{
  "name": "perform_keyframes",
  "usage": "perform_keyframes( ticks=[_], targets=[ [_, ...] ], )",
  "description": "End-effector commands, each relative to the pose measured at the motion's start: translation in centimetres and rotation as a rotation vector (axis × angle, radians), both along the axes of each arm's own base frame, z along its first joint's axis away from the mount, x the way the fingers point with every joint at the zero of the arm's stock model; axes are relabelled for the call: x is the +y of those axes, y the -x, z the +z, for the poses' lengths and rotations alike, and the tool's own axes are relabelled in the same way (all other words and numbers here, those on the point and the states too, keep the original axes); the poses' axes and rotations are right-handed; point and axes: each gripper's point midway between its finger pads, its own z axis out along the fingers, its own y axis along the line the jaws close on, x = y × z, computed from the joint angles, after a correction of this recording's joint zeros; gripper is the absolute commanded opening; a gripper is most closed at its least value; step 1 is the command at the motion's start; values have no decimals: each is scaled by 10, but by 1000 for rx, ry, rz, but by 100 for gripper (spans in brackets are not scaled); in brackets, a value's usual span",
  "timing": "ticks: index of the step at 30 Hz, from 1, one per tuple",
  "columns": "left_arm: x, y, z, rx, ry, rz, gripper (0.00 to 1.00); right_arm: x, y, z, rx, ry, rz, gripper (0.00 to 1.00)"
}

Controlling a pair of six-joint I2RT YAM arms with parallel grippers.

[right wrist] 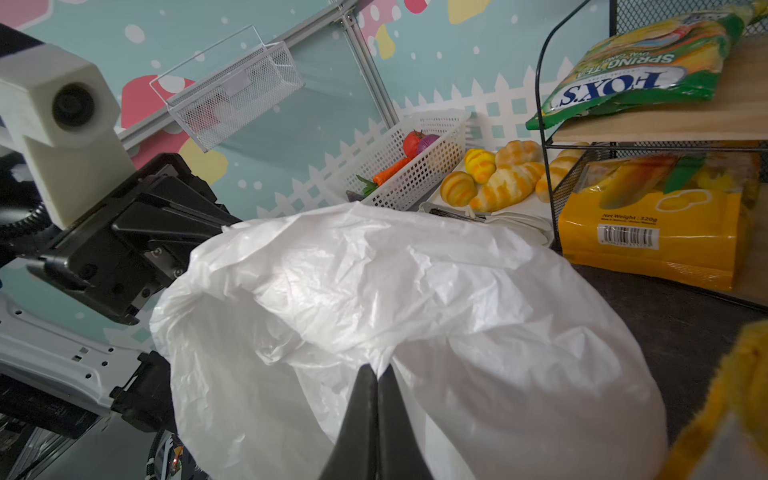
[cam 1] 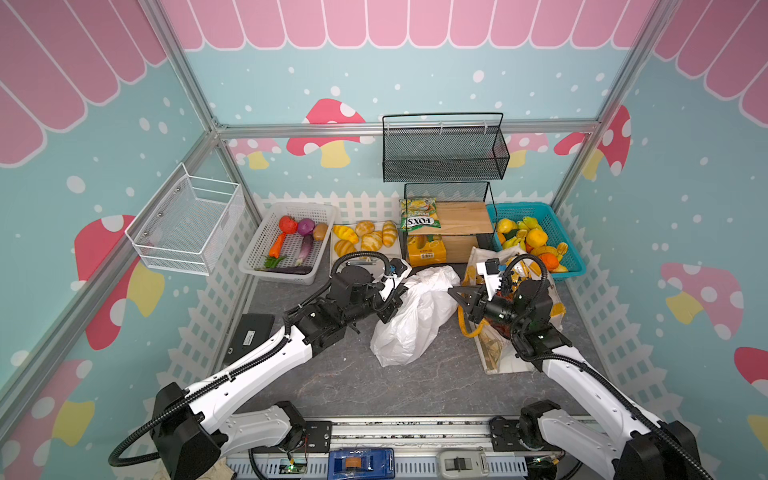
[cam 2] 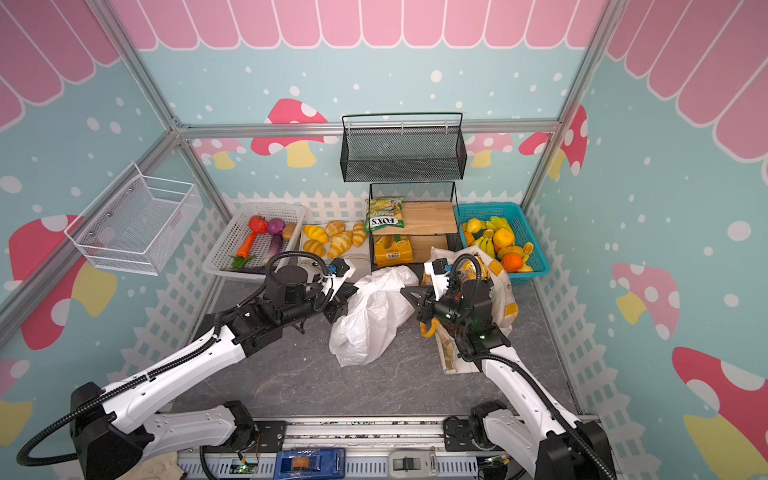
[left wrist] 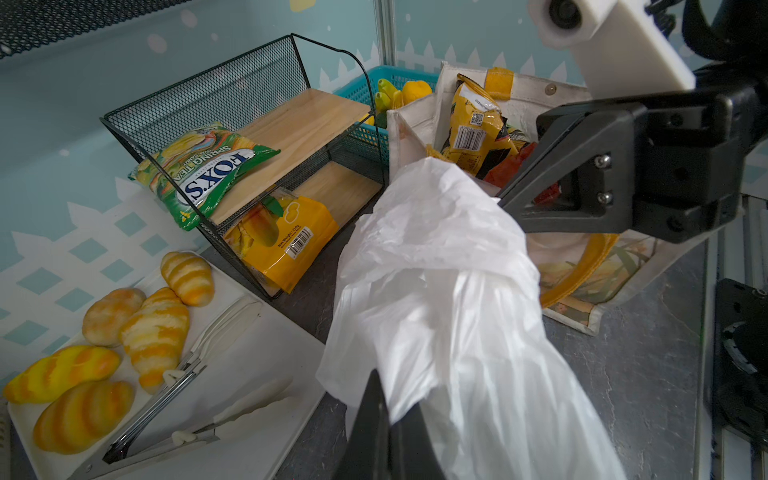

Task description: Place the mixed food into the grocery bags and tie them

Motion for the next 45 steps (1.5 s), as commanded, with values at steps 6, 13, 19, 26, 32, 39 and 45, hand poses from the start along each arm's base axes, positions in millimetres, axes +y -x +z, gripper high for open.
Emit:
perform_keyframes(
  ticks=[6,13,19,26,32,39,45],
  targets=[
    [26,-13,14,-27,-7,131,0,-36,-20,0,-29,171,-233,0],
    [47,-16,-1,14,-59,204,0,-64,-30,-8,-33,309,-391,0],
    [81,-20,-19,75,-78,317,0,-87,-33,-18,-28,412,-501,0],
    [117,-11,-66,211,-131,432,0,-97,-34,-37,-4,482,-549,0],
    [145,-1,-85,266,-150,508,0,-107,-33,-50,3,546,-593,0],
    [138,6,-80,281,-119,451,0,-68,-25,-29,-115,486,-439,0],
    [95,8,-29,253,142,273,0,-25,-1,14,-297,339,-246,0]
  ],
)
